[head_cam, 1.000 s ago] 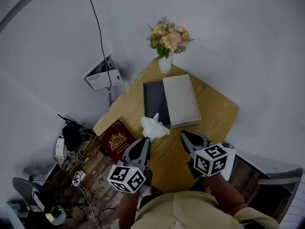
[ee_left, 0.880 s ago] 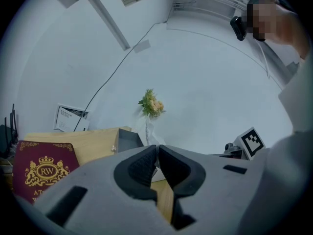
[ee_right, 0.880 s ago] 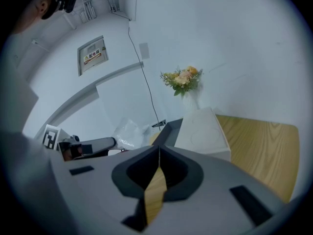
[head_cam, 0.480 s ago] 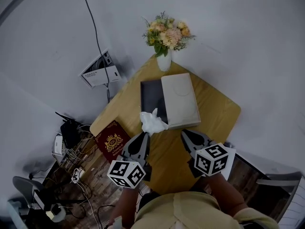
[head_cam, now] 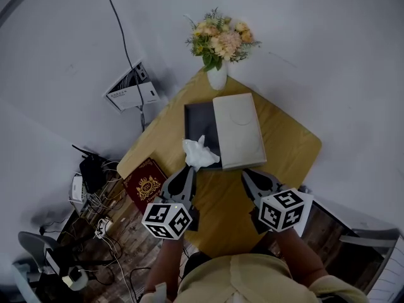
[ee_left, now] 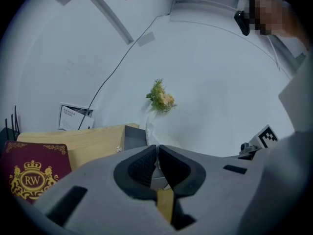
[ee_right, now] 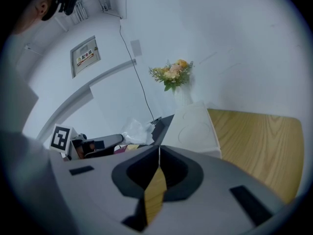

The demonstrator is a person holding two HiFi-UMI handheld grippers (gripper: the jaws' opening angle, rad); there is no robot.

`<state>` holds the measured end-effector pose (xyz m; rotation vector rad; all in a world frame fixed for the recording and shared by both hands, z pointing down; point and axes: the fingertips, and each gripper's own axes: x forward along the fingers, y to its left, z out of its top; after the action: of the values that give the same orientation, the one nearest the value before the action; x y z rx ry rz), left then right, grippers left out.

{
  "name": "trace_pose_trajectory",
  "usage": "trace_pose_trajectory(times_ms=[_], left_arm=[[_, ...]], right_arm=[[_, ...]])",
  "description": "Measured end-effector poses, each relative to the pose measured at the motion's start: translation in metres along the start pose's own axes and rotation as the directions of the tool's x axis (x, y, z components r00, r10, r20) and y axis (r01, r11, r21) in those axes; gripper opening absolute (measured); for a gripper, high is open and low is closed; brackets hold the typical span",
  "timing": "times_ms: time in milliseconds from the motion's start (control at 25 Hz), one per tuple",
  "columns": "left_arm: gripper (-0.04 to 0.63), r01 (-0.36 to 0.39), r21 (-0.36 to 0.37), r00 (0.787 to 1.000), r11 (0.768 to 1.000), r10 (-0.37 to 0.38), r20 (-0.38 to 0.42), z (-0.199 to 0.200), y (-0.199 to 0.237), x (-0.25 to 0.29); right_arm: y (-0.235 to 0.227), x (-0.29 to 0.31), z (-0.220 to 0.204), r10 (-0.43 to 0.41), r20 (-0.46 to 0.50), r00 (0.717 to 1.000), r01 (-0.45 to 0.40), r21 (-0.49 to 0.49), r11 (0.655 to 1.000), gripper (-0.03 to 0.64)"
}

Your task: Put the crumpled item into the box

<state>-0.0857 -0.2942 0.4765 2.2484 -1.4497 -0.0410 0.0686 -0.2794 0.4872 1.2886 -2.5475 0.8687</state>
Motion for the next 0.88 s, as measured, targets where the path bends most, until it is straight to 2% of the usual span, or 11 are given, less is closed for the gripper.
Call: trace_pose_trajectory(times_ms=[520,880], left_arm=[[0.034,-0.04,0.047,0.997,0.998,0.043,-0.057,-0.006,0.011,0.022],[0.034,-0.085,0.065,0.996,0.994,0.086,-0.019,0.003,0.016,0.022]], right_arm=[[-0.011,0.001,-0.005,-0.012,0.004,1.0,0.012,0.035,0.999,0.031],[-0.013,-0.002,-0.009,-0.017,0.0,1.0,0.017,0.045,0.999,0.031]])
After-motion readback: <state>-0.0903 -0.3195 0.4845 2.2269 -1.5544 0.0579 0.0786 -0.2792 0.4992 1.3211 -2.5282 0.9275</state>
